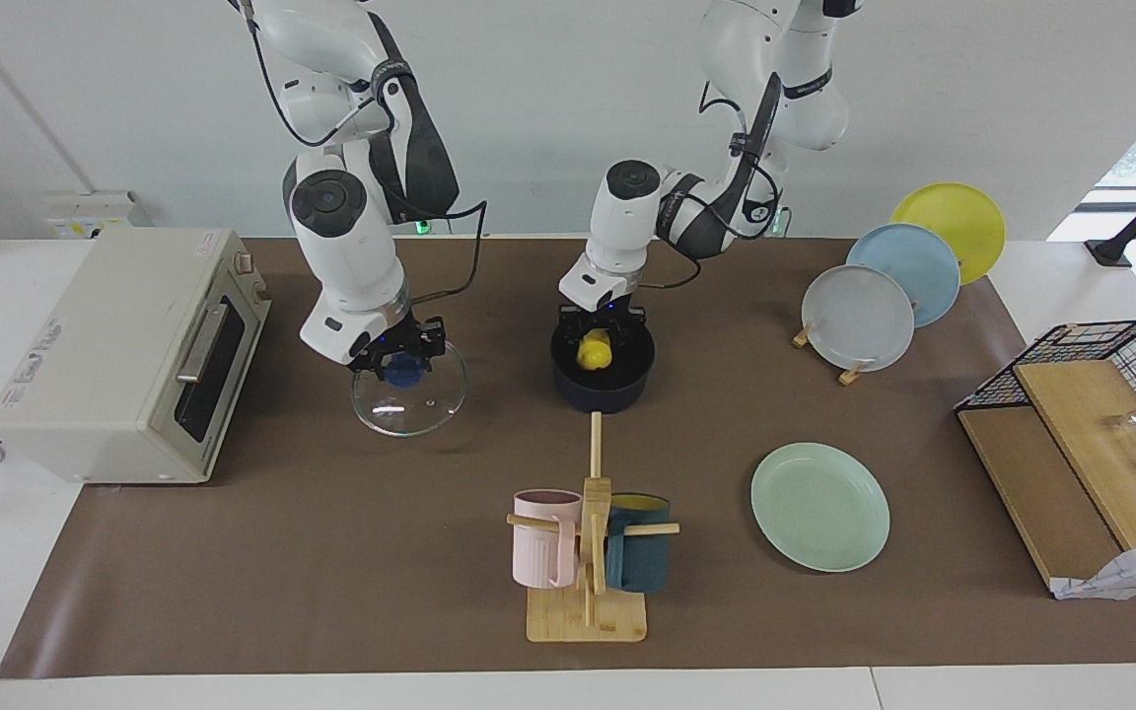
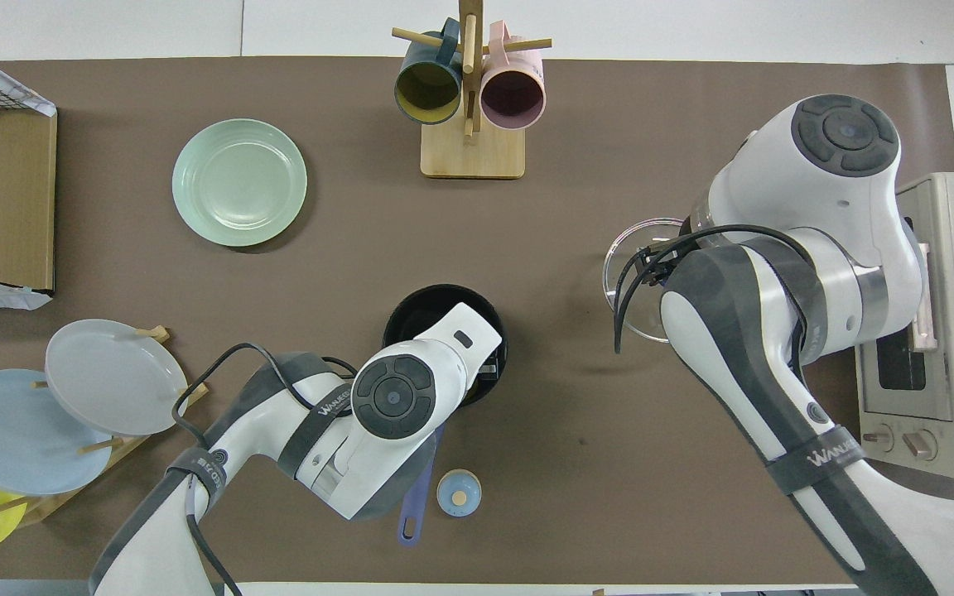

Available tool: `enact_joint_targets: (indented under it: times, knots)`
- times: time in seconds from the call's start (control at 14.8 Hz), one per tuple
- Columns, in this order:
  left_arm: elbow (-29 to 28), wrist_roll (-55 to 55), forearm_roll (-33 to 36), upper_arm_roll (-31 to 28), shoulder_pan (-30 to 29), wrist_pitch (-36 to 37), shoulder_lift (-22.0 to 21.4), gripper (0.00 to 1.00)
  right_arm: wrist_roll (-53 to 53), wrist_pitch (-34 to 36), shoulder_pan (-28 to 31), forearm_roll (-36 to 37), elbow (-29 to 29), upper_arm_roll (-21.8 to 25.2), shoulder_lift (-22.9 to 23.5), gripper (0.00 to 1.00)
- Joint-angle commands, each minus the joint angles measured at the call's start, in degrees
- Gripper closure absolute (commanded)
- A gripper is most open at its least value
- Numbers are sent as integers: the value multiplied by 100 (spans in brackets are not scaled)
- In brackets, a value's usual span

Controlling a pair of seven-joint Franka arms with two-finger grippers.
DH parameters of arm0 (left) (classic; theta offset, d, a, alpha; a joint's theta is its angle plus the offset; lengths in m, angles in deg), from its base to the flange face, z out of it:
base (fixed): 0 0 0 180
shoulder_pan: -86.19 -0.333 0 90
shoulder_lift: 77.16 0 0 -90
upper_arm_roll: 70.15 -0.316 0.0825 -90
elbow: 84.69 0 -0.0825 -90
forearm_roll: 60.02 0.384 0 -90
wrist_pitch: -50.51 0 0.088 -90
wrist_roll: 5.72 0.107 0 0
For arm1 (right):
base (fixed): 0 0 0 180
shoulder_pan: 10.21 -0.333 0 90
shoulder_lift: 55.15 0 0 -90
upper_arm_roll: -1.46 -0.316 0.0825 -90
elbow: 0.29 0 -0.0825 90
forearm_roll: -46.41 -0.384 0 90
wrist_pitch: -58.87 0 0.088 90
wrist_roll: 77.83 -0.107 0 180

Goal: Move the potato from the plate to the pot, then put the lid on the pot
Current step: 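Lower the potato into the black saucepan and open the left gripper, then withdraw the left gripper while the right gripper carries the lid over the pan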

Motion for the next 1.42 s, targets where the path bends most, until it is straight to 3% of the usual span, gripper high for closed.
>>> enact_joint_targets:
  times: [0.0, 0.2, 0.27, 0.34, 0.4, 0.54, 0.81, 1.01, 1.15, 1.35]
  knots:
    - [-173, -155, 160, -84, 129, -125, 45, 100, -208, 110, -53, -38, 144, -29, 41, 100]
    - [-165, -146, 169, -84, 129, -125, 54, 100, -296, 145, -71, -38, 170, -38, 41, 100]
    - [-156, -146, 169, -84, 120, -134, 54, 83, -314, 171, -36, -38, 205, -38, 41, 100]
    - [-138, -146, 169, -84, 120, -125, 54, 51, -314, 180, -45, -38, 214, -38, 41, 100]
    - [-121, -137, 169, -93, 111, -125, 46, 1, -323, 163, -53, -38, 214, -38, 49, 100]
    - [54, -102, 169, -111, 24, 93, -103, 0, -323, 180, -54, -38, 266, -38, 49, 100]
    - [1186, 126, 117, -102, -494, 1988, -569, 0, -340, 487, -281, -20, 513, -38, 85, 100]
    - [1820, 275, 3, -102, -1064, 3001, -972, 0, -690, 488, -378, -12, 609, -73, 102, 100]
    - [2163, 783, -68, -137, -1547, 3668, -1272, 0, -1033, 409, -825, 23, 802, -82, 172, 100]
    - [2751, 2056, -77, -137, -2488, 4679, -1352, 0, -1815, 121, -1493, -2, 979, -82, 260, 100]
